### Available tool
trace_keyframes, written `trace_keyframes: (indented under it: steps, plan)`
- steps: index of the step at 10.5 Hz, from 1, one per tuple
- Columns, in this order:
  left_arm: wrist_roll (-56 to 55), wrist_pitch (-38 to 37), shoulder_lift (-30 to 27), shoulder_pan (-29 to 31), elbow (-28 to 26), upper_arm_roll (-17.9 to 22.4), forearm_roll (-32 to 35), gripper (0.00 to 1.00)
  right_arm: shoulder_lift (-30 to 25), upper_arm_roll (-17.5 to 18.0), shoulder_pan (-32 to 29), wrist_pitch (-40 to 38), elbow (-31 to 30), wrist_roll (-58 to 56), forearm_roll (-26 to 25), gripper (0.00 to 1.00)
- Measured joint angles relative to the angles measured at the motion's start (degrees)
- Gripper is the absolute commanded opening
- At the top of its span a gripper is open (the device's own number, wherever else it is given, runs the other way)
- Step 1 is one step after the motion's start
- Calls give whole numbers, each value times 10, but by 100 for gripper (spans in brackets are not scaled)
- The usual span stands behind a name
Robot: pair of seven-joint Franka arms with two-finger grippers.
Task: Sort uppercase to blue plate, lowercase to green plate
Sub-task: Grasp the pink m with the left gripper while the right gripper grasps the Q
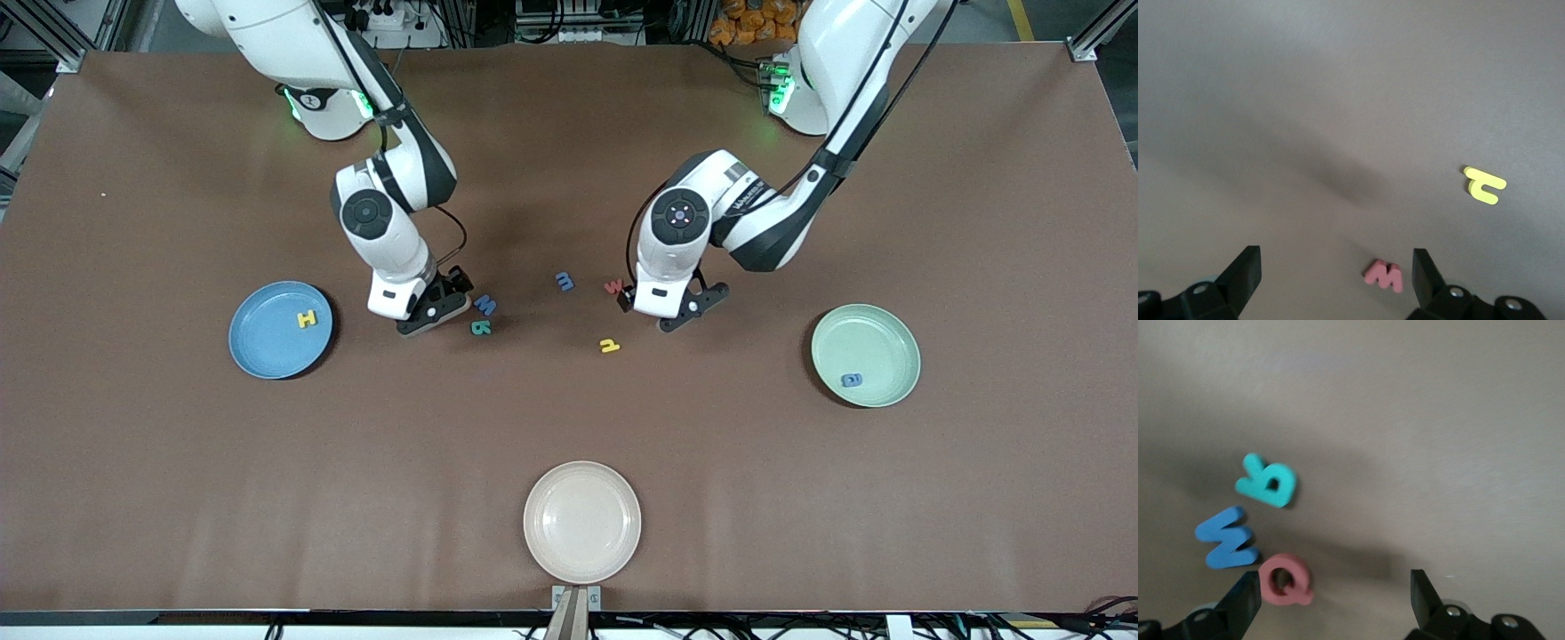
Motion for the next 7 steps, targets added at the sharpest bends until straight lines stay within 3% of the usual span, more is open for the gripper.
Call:
trace_keyframes:
  steps: [4,7]
  plan:
    - [-156,43,13,-16,0,0,0,100,2,15,0,6,-3,-1,0,94]
    - [-296,83,40,-12,16,6,0,100,3,20,0,6,-5,-8,0,71]
